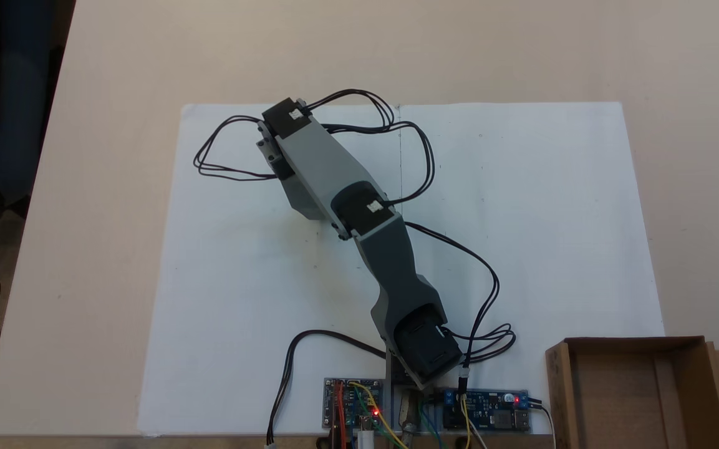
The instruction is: Grasp a green dice and put it in the bin.
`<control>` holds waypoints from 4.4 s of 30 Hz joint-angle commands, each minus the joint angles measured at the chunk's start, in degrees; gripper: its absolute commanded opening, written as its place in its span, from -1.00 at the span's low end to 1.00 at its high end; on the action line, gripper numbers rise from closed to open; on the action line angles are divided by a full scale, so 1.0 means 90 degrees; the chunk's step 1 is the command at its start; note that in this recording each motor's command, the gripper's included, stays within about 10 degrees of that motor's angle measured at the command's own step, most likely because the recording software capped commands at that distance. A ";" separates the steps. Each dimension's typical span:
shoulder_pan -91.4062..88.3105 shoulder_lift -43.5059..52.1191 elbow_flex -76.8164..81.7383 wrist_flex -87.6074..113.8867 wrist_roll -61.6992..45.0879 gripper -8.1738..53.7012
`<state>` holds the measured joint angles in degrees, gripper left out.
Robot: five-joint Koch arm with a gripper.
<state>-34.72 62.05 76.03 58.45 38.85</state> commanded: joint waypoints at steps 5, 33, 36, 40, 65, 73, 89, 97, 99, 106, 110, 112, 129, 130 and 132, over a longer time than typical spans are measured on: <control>-0.0078 -0.0059 -0.0088 -0.0312 0.0508 0.59; 0.0029 -0.0107 0.0254 -0.0303 0.0508 0.29; 0.0000 -0.0107 0.0254 -0.0312 0.0508 0.29; -0.0010 -0.0107 0.0254 -0.0381 0.0508 0.29; -0.0117 -0.0059 0.0254 -0.0664 0.0508 -0.18; 0.1152 0.0850 0.0254 -0.0684 0.0498 -0.34; 0.6426 0.3018 0.0361 -0.0850 -0.2293 -0.34; 0.8965 0.3184 0.0371 -0.0781 -0.4041 -0.34; 0.9551 0.3193 0.0371 -0.0781 -0.4470 -0.34; 1.1367 0.3428 0.0352 -0.0781 -0.5400 -0.34; 1.2373 0.3574 0.0352 -0.0762 -0.5713 -0.34; 1.2822 0.3584 0.0352 -0.0762 -0.5928 -0.34; 1.4980 0.2598 0.0361 -0.1689 -0.7119 -0.34; 1.5010 0.2490 0.0371 -0.1797 -0.7119 -0.34; 1.5029 0.2305 0.0371 -0.1934 -0.7178 -0.34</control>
<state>99.14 81.83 80.24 44.91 -18.98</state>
